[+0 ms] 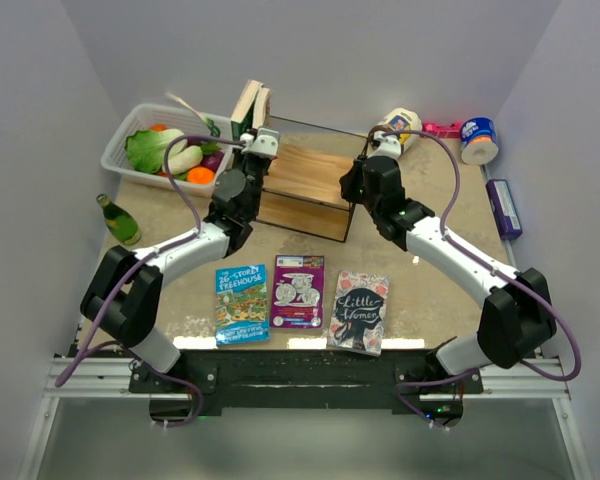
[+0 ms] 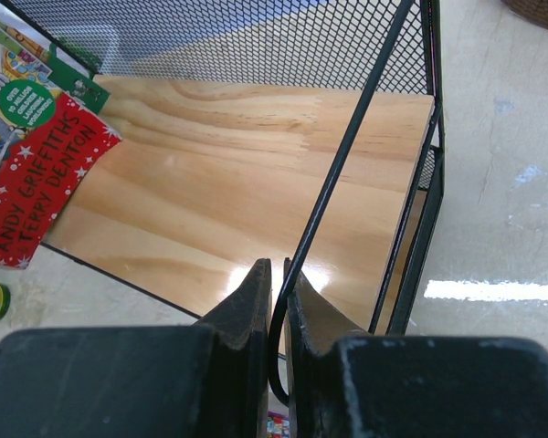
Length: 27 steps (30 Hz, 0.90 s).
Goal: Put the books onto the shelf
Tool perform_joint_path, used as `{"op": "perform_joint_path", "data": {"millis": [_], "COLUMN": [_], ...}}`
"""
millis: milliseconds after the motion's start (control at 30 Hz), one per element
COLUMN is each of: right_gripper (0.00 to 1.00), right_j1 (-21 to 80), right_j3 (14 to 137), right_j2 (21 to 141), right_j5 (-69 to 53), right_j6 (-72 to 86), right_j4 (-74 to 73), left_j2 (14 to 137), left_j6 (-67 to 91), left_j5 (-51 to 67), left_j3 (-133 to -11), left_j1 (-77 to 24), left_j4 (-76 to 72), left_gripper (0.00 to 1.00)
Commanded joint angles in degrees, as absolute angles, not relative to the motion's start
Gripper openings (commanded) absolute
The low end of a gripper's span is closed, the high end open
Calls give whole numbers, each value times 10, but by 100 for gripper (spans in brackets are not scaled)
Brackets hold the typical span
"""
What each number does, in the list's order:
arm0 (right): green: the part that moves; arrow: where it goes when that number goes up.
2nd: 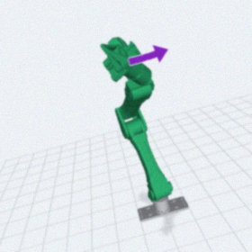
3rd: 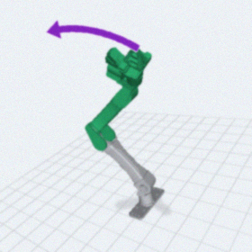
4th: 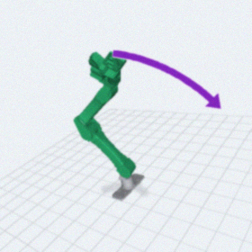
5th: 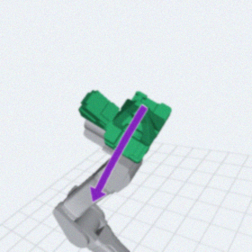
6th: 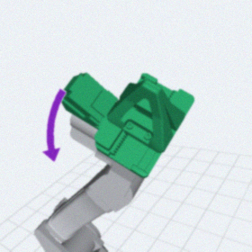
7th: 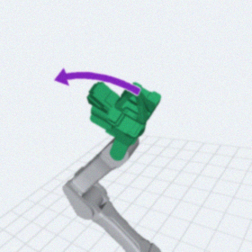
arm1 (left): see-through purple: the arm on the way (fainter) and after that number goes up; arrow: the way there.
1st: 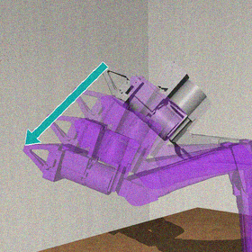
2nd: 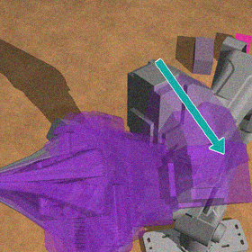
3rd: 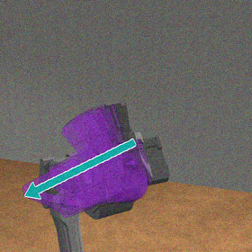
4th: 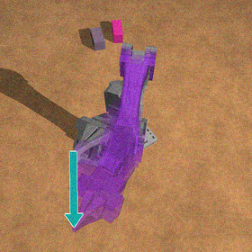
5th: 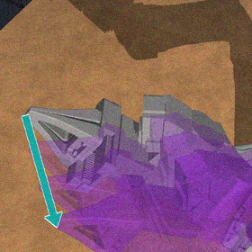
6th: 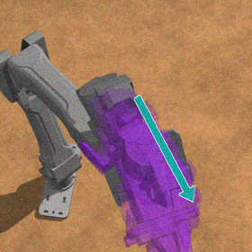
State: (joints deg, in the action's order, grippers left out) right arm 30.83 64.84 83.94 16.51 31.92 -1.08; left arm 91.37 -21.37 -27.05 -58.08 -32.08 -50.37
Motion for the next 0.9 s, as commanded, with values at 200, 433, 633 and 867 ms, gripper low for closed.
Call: {"op": "perform_joint_path", "data": {"millis": [200, 433, 633, 867], "right_gripper": [0, 0, 0, 0], "right_j1": [311, 311, 311, 311], "right_j3": [628, 621, 620, 619], "right_j2": [848, 845, 844, 844], "right_j5": [154, 149, 145, 142], "right_j6": [301, 301, 303, 304], "right_j4": [-34, -28, -26, -25], "left_j2": [883, 836, 855, 899], "left_j6": [-188, -136, -114, -103], "left_j5": [-335, -293, -267, -258], "left_j3": [-526, -426, -425, -482], "left_j1": [-312, -308, -297, -287], "left_j4": [-590, -670, -686, -681], "left_gripper": [5, 5, 5, 4]}}
